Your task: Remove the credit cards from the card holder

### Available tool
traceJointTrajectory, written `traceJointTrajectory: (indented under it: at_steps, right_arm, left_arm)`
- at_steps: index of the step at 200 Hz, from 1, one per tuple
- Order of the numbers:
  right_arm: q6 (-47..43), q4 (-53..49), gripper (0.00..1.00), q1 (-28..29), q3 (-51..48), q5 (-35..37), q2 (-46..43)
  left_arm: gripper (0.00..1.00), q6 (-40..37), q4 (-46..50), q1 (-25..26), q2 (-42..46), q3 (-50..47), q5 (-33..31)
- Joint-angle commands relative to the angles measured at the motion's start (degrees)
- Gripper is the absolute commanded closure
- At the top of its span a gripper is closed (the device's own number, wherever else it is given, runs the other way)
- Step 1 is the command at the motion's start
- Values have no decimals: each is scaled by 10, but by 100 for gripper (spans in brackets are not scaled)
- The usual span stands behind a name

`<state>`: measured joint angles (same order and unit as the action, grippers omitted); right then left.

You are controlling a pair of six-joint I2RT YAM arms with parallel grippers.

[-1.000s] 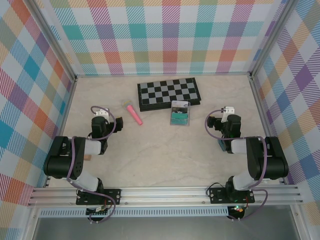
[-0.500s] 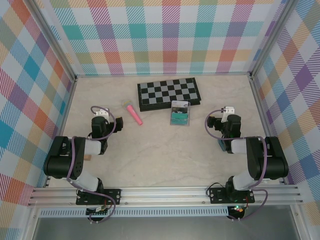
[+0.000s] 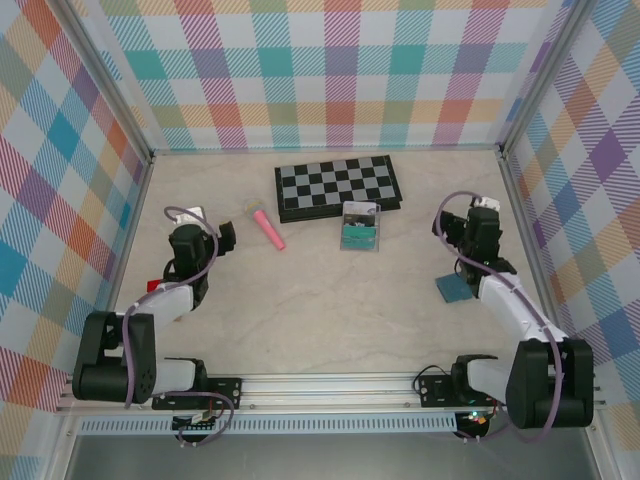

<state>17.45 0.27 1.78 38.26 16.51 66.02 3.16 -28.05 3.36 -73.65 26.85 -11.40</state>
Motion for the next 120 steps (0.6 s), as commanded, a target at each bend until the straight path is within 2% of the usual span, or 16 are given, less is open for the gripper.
traceJointTrajectory:
  at_steps: [1,13,32,55,97,120]
  right_arm:
    - [111,-246,0,-4,67,1,3]
    - [133,-304,0,-5,99,9,22]
    - [151,-370,0,-5,123,-2,50]
    - [164,-385,1,-8,115,-66,71]
    - [196,-392,3,-21,90,-58,97]
    - [206,-395,2,-31,90,-53,124]
  left_arm:
    - [0,58,80,2,23,19,-33]
    - [0,66,116,3,28,36,-35]
    - [0,91,116,2,27,38,-39]
    - [0,105,131,2,25,50,-42]
    - [0,100,189,3,12,82,-29]
    - [0,95,195,3,5,91,2]
